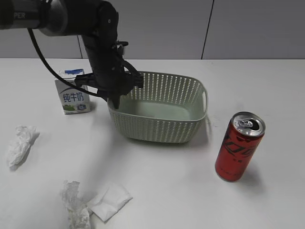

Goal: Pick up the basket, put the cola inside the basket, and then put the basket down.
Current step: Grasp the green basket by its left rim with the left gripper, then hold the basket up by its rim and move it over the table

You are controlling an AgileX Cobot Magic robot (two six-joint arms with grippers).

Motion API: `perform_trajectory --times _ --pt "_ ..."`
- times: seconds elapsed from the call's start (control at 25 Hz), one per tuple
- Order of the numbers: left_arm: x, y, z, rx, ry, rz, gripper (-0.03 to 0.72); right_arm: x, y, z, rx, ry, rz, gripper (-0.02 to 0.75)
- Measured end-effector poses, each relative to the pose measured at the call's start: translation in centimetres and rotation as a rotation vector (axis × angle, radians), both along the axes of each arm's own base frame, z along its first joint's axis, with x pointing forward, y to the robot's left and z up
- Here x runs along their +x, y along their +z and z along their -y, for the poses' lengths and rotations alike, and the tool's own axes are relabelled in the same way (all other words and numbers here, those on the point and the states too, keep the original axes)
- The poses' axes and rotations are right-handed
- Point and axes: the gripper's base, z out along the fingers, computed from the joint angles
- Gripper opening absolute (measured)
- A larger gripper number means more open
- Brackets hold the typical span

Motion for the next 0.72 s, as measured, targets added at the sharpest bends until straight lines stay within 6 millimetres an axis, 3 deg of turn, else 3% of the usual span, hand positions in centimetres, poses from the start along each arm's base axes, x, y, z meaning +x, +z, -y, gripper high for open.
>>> perform_trajectory --times 0.24,0.48,0.72 --pt "-1.0 3.0 -0.6 0.012 0.003 -0.025 -0.001 0.0 0.0 0.0 0.0 0.0 0.0 0.583" --pt "-3.0 7.5 -1.5 -0.035 0.062 -0.021 -0.002 0.0 0.0 0.0 0.0 0.0 0.0 0.583" --pt "-8.0 7.4 -4.5 -0.037 0.142 -0.035 -0.002 0.0 0.0 0.0 0.003 0.002 0.0 0.583"
